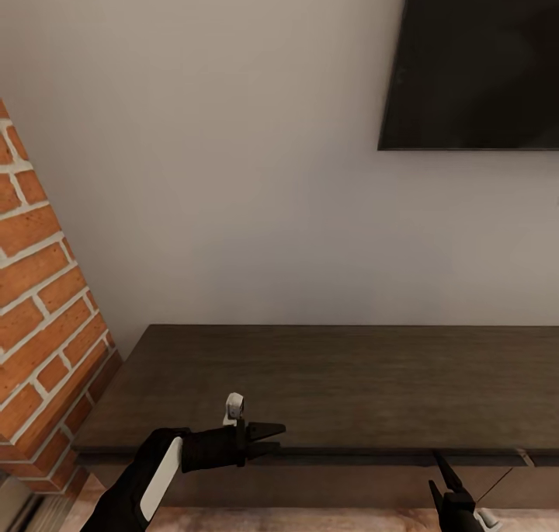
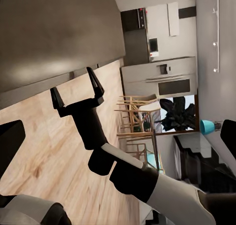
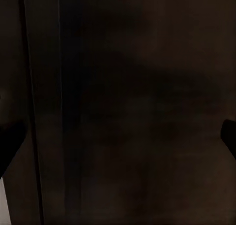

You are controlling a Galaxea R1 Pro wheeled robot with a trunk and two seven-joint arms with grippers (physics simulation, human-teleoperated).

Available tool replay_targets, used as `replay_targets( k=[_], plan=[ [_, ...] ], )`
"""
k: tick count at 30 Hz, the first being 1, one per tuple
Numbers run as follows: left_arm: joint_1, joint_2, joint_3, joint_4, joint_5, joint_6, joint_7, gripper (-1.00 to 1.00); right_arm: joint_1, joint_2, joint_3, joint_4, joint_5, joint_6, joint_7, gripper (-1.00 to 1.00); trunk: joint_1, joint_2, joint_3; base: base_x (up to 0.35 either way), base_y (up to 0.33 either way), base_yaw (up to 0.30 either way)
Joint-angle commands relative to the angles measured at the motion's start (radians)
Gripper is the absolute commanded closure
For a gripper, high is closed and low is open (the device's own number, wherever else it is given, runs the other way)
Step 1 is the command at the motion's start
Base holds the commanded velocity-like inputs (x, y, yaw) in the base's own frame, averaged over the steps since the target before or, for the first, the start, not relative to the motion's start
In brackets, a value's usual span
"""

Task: Place each of the two pumpkins and all three candles from the living room inside a cabinet in the living room (use any cabinet), then make sure every cabinet is closed, and position the cauldron so it is next to a table in the living room.

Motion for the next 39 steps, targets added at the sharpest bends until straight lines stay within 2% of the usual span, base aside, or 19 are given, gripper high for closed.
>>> replay_targets(
  k=[1, 4, 9, 39],
  plan=[
    [-0.001, 0.000, 0.000, 0.000, 0.001, 0.005, -0.002, -1.00, -0.019, 0.000, 0.000, -0.010, -0.011, 0.011, 0.006, -1.00, 0.000, 0.000, -0.001, 0.000, 0.000, 0.000],
    [-0.001, 0.000, 0.000, 0.000, 0.001, 0.005, -0.002, -1.00, -0.019, 0.000, 0.000, -0.010, -0.011, 0.011, 0.006, -1.00, 0.000, 0.000, -0.001, 0.000, 0.000, 0.000],
    [-0.001, -0.001, 0.000, 0.000, 0.001, 0.005, -0.002, -1.00, -0.019, 0.000, 0.000, -0.010, -0.011, 0.011, 0.005, -1.00, -0.003, 0.001, 0.019, 0.000, 0.000, 0.000],
    [-0.001, 0.001, 0.000, -0.001, 0.001, 0.005, -0.002, -1.00, -0.019, 0.000, 0.000, -0.010, -0.011, 0.016, 0.005, -1.00, -0.003, 0.001, 0.019, -0.015, 0.000, 0.000]
  ],
)
